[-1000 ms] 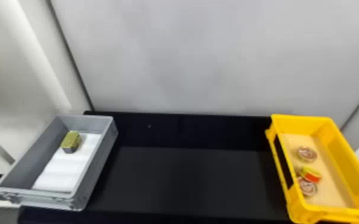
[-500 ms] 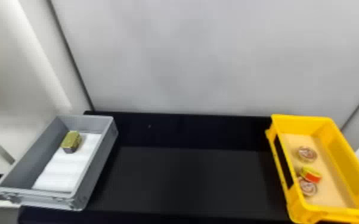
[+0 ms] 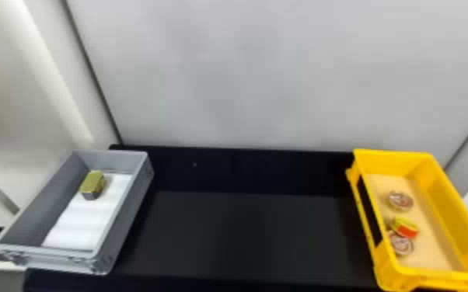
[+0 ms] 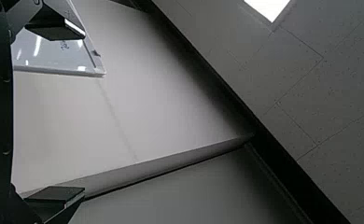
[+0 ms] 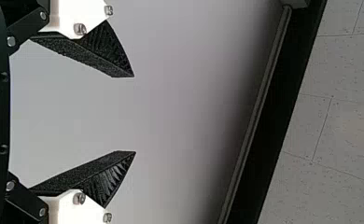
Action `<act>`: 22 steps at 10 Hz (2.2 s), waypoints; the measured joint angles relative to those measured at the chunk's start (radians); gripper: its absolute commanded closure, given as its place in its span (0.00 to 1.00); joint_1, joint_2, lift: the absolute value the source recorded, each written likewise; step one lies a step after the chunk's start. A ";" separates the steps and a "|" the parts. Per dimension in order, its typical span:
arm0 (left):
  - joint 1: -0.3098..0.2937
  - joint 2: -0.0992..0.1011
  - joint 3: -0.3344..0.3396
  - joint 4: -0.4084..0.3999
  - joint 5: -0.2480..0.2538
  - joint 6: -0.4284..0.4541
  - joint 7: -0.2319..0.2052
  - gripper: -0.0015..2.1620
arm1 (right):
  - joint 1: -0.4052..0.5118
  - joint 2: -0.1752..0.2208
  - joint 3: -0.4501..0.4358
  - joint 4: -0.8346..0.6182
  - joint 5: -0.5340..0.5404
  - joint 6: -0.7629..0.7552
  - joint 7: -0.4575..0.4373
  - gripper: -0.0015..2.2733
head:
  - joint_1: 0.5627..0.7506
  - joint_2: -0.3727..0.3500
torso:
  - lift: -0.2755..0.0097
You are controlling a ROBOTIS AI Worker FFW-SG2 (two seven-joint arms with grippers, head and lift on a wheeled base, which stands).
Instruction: Pick up the round yellow can and place it in the yellow rectangular box
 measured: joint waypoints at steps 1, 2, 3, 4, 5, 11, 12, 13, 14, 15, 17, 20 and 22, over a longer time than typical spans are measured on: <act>-0.007 0.003 -0.008 0.000 -0.001 0.004 -0.001 0.05 | 0.000 0.004 0.001 0.010 -0.008 -0.015 -0.001 0.11 | 0.70 0.59 | 0.97; -0.011 0.005 -0.015 0.000 -0.001 0.008 -0.001 0.05 | 0.001 0.005 0.004 0.015 -0.014 -0.025 -0.001 0.11 | 0.70 0.59 | 0.97; -0.011 0.003 -0.022 0.000 -0.006 0.011 -0.002 0.05 | 0.005 0.005 0.005 0.020 -0.019 -0.036 -0.001 0.10 | 0.70 0.59 | 0.97; -0.007 -0.002 -0.029 0.000 -0.016 0.013 -0.004 0.05 | 0.012 0.003 0.004 0.028 -0.028 -0.049 0.001 0.10 | 0.70 0.59 | 0.97; -0.003 -0.007 -0.035 0.000 -0.028 0.013 -0.005 0.05 | 0.019 0.002 0.001 0.044 -0.045 -0.063 0.003 0.10 | 0.70 0.59 | 0.97; -0.004 -0.018 -0.036 -0.002 -0.053 0.002 -0.007 0.05 | -0.002 0.025 0.061 0.147 -0.131 -0.137 0.011 0.10 | 0.70 0.59 | 0.97; -0.004 -0.018 -0.036 -0.002 -0.053 0.002 -0.007 0.05 | -0.002 0.025 0.063 0.150 -0.133 -0.138 0.012 0.10 | 0.70 0.59 | 0.97; -0.004 -0.018 -0.037 -0.002 -0.052 0.003 -0.006 0.05 | -0.002 0.025 0.064 0.151 -0.134 -0.139 0.013 0.10 | 0.70 0.59 | 0.97; -0.003 -0.018 -0.037 -0.002 -0.052 0.003 -0.006 0.05 | -0.002 0.025 0.065 0.151 -0.134 -0.139 0.014 0.10 | 0.70 0.59 | 0.97; -0.002 -0.018 -0.037 -0.002 -0.052 0.003 -0.006 0.05 | -0.002 0.025 0.066 0.151 -0.135 -0.140 0.015 0.10 | 0.70 0.59 | 0.97; -0.002 -0.020 -0.037 -0.002 -0.051 0.003 -0.006 0.05 | -0.005 0.025 0.069 0.151 -0.137 -0.140 0.016 0.10 | 0.70 0.59 | 0.97; -0.003 -0.020 -0.038 -0.001 -0.051 0.003 -0.006 0.05 | -0.006 0.023 0.071 0.151 -0.138 -0.141 0.016 0.10 | 0.70 0.59 | 0.97; -0.004 -0.020 -0.039 -0.001 -0.051 0.003 -0.006 0.05 | -0.006 0.023 0.071 0.151 -0.138 -0.143 0.016 0.10 | 0.70 0.59 | 0.97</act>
